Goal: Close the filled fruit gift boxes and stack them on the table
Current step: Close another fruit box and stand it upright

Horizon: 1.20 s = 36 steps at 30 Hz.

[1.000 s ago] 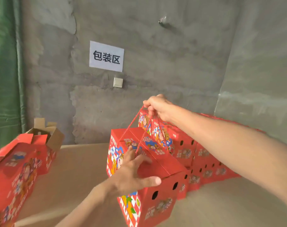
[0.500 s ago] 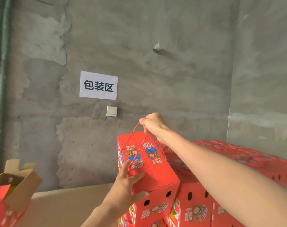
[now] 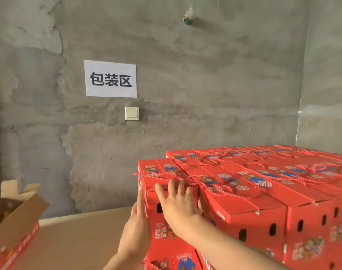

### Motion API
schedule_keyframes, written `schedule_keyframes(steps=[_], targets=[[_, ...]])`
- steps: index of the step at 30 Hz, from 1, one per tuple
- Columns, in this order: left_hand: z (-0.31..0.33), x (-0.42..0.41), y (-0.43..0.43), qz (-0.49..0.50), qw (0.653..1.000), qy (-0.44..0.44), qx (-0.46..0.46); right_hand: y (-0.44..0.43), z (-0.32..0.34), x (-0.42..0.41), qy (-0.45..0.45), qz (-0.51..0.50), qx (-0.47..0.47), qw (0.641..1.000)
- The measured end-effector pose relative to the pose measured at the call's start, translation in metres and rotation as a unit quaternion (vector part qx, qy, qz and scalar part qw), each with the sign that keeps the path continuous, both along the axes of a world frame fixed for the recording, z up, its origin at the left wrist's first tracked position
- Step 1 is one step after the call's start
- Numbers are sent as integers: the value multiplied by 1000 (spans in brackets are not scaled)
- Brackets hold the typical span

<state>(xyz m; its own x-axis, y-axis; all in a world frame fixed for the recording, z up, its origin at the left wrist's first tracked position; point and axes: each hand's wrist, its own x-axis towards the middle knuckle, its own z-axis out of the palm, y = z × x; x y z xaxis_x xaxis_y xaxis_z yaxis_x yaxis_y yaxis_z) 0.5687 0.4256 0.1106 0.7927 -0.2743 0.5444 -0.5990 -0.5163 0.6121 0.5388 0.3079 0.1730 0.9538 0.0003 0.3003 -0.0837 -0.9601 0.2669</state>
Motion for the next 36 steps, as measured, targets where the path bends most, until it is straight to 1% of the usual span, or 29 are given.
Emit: schedule_keyframes(steps=[2,4,7,10,12,15,18,20,21,22,23,24,25,26,27,28,29,31,33,36], targets=[[7,10,-8,-1,998,-59,16,-1,-3,16,-25,-8,-14,1000],[15,23,-15,7,995,-86,50,-4,-9,32,-46,-10,-17,999],[24,44,-16,29,990,-48,131,-9,-13,54,-70,-11,15,997],[33,56,-7,21,975,-28,221,-12,-16,67,-85,-5,30,996],[40,57,-1,0,970,-19,243,-13,-19,69,-91,-4,32,995],[37,46,20,-29,963,-31,268,-11,-20,65,-91,-12,22,995],[17,15,73,-27,938,-56,342,-4,-17,62,-69,-39,23,997],[5,-13,126,-14,908,-136,396,3,-16,60,-49,-65,31,996],[2,-28,153,-6,893,-141,426,6,-15,59,-36,-81,35,995],[-1,-42,179,11,882,-137,451,10,-12,57,-21,-99,43,994],[-7,-54,208,31,876,-116,467,16,-8,56,-6,-117,59,991],[-14,-63,237,52,872,-96,478,27,-4,55,1,-130,80,988],[-18,-73,264,69,875,-66,475,43,-2,53,-4,-125,99,987],[-22,-84,290,82,884,-40,458,67,-3,49,-22,-90,109,990],[-23,-96,317,104,894,-28,434,97,-9,42,-39,-24,120,992],[-26,-104,342,127,897,-31,422,132,-20,30,-43,60,135,988],[-30,-112,366,154,897,-9,414,170,-33,15,-24,146,155,977],[-35,-133,406,188,901,27,390,246,-63,-23,58,284,181,940],[-32,-156,441,227,896,36,379,312,-88,-58,128,361,189,904],[-28,-188,491,282,898,11,337,392,-108,-99,201,405,208,867]])
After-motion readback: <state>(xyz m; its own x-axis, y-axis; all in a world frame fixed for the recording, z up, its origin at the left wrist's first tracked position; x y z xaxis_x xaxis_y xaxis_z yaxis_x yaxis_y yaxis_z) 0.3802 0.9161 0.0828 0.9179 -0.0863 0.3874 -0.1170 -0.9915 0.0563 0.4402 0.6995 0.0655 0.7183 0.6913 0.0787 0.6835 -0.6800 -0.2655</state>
